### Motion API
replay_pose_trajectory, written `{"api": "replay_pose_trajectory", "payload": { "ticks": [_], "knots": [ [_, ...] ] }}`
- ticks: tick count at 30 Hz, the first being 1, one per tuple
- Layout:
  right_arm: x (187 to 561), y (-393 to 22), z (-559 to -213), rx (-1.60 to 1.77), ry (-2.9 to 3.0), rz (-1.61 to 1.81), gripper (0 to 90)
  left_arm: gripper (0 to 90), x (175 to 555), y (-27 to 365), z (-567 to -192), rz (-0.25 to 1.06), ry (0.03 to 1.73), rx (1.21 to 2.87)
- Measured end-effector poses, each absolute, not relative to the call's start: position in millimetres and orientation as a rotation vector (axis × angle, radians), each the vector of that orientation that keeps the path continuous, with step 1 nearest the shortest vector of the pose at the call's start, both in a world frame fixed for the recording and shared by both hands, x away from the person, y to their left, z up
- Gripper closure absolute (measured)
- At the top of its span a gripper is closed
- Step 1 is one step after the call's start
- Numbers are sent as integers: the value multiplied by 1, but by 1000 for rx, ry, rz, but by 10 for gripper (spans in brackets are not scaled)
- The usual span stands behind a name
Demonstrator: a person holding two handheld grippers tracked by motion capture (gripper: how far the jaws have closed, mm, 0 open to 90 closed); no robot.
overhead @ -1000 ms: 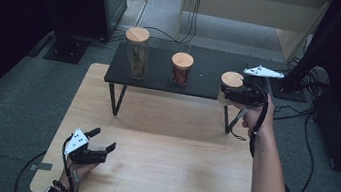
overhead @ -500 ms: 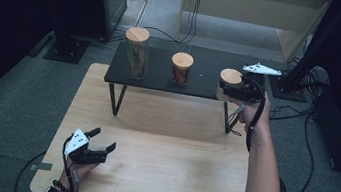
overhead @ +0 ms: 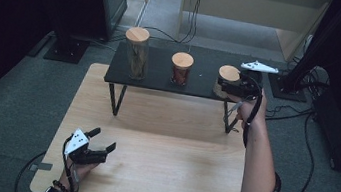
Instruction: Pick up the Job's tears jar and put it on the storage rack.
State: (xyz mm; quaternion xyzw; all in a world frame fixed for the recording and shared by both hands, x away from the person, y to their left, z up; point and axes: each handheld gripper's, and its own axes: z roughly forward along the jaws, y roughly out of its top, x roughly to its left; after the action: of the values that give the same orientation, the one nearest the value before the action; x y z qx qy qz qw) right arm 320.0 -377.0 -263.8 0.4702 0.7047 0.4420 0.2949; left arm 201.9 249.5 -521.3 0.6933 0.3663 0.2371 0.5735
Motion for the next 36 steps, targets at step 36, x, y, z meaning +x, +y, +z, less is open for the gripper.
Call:
{"api": "replay_pose_trajectory", "payload": {
  "ticks": [36],
  "knots": [
    [314,-389,-263,1255,1827,1307,12,102,201,248,-521,565,867,1624]
  ]
}}
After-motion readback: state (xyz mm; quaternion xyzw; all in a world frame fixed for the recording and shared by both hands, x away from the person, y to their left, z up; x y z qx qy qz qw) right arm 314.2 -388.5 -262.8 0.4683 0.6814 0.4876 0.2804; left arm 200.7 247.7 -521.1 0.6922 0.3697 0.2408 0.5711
